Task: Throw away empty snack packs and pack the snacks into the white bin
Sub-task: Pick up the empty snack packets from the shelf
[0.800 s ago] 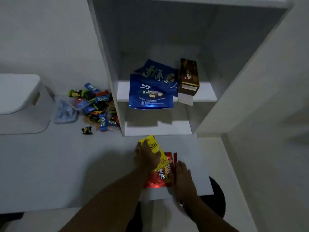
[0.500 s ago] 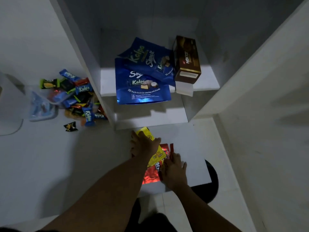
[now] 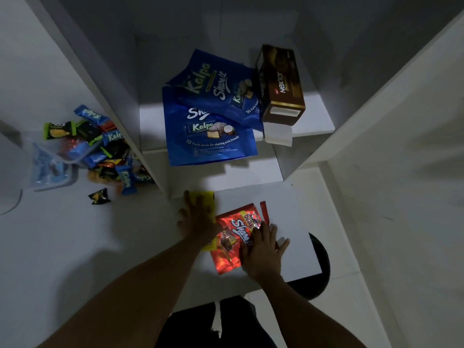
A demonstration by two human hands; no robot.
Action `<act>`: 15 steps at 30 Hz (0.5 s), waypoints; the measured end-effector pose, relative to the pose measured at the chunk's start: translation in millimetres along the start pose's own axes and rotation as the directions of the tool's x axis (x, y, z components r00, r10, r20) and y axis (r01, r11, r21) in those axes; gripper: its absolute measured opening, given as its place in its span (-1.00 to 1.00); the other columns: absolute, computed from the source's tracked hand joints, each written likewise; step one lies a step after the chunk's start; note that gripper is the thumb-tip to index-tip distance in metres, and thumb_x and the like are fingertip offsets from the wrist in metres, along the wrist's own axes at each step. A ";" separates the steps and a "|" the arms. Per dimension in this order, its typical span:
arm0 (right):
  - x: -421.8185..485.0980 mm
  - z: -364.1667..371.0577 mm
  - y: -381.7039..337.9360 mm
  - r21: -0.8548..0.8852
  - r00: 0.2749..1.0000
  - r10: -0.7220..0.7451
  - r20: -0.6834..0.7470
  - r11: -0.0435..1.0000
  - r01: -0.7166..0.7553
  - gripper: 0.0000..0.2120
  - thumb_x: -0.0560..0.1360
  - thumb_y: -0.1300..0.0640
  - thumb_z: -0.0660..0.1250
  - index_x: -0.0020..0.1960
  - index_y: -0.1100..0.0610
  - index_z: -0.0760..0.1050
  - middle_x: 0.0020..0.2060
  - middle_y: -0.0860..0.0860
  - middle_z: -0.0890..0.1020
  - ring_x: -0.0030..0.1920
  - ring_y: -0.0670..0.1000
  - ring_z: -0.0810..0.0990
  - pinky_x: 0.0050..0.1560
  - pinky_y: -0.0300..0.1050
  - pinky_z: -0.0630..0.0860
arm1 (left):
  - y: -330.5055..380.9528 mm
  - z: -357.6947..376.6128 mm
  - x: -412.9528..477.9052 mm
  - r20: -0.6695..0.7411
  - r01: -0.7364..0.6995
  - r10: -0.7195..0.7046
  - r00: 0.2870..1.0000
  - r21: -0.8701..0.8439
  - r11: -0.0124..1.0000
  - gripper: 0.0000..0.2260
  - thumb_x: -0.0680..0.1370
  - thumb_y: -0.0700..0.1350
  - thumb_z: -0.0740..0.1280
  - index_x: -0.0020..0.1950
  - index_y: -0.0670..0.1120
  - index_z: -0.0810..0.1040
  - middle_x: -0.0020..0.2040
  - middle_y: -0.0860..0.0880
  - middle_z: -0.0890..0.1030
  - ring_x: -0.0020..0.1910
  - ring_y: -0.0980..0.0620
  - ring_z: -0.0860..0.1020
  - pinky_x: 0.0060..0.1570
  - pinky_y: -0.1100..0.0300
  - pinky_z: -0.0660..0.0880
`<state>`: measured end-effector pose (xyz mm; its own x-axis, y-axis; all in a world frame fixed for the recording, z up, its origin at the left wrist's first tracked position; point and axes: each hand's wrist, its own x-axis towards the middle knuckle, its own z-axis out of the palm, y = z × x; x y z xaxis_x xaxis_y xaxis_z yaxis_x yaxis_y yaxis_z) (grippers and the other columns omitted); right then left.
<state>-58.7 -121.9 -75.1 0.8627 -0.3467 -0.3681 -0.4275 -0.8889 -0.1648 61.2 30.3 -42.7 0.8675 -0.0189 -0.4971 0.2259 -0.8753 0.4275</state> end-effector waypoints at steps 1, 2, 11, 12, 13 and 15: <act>3.8 -1.3 -3.5 0.017 1.000 0.005 -0.026 1.000 -0.005 -0.38 0.57 -0.25 0.06 0.50 0.09 0.25 0.58 0.12 0.16 0.60 0.24 -0.02 0.45 0.51 -0.07 | -10.9 -3.6 -1.4 -0.014 -0.043 0.044 0.999 0.033 0.999 -0.17 0.41 0.15 0.47 0.57 0.08 0.12 0.60 0.02 -0.30 0.46 -0.27 0.18 0.31 -0.17 0.33; 7.3 -2.5 -7.9 0.040 0.999 -0.005 -0.032 0.999 0.007 -0.34 0.57 -0.28 0.05 0.53 0.07 0.21 0.59 0.11 0.13 0.60 0.23 -0.05 0.45 0.51 -0.08 | -22.2 -6.2 -3.3 -0.025 -0.071 0.073 0.997 0.060 0.996 -0.23 0.44 0.19 0.42 0.56 0.09 0.17 0.60 0.01 -0.28 0.44 -0.26 0.20 0.28 -0.15 0.36; 13.0 19.8 -21.7 0.080 0.992 -0.125 0.035 0.989 0.122 0.04 0.34 -0.64 0.00 0.62 -0.11 -0.21 0.60 -0.03 -0.24 0.57 0.21 -0.36 0.40 0.50 -0.30 | -73.4 -5.2 -21.0 -0.116 -0.162 0.161 0.980 0.003 0.987 -0.32 0.45 0.10 0.45 0.53 0.06 0.29 0.62 -0.06 -0.05 0.42 -0.24 0.23 0.24 -0.14 0.43; 13.6 23.3 -20.7 0.085 0.990 -0.140 0.011 0.987 0.138 0.03 0.36 -0.63 0.00 0.63 -0.10 -0.17 0.60 -0.03 -0.21 0.58 0.21 -0.33 0.42 0.47 -0.28 | -74.7 -5.2 -21.3 -0.119 -0.161 0.159 0.980 -0.005 0.987 -0.31 0.45 0.08 0.46 0.53 0.06 0.29 0.62 -0.06 -0.05 0.44 -0.24 0.22 0.25 -0.14 0.43; 13.1 26.4 -20.9 0.099 0.987 -0.160 -0.024 0.982 0.161 -0.01 0.39 -0.60 0.01 0.63 -0.07 -0.10 0.61 -0.01 -0.15 0.60 0.20 -0.26 0.44 0.45 -0.24 | -75.5 -6.1 -21.6 -0.116 -0.154 0.153 0.981 -0.005 0.988 -0.31 0.44 0.07 0.46 0.53 0.06 0.29 0.62 -0.06 -0.05 0.45 -0.23 0.21 0.26 -0.14 0.42; 11.4 32.4 -20.1 0.145 0.972 -0.210 -0.104 0.964 0.224 -0.13 0.48 -0.50 0.01 0.62 -0.01 0.07 0.61 0.02 0.08 0.62 0.16 -0.04 0.48 0.42 -0.10 | -76.9 -7.0 -21.8 -0.101 -0.147 0.147 0.984 0.011 0.989 -0.29 0.39 0.06 0.45 0.51 0.05 0.31 0.62 -0.06 -0.04 0.45 -0.24 0.22 0.26 -0.13 0.42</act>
<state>-49.0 -98.2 -105.7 0.9566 -0.1814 -0.2281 -0.2581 -0.8909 -0.3737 28.0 101.4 -59.4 0.9316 -0.0984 -0.3498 0.0912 -0.8685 0.4872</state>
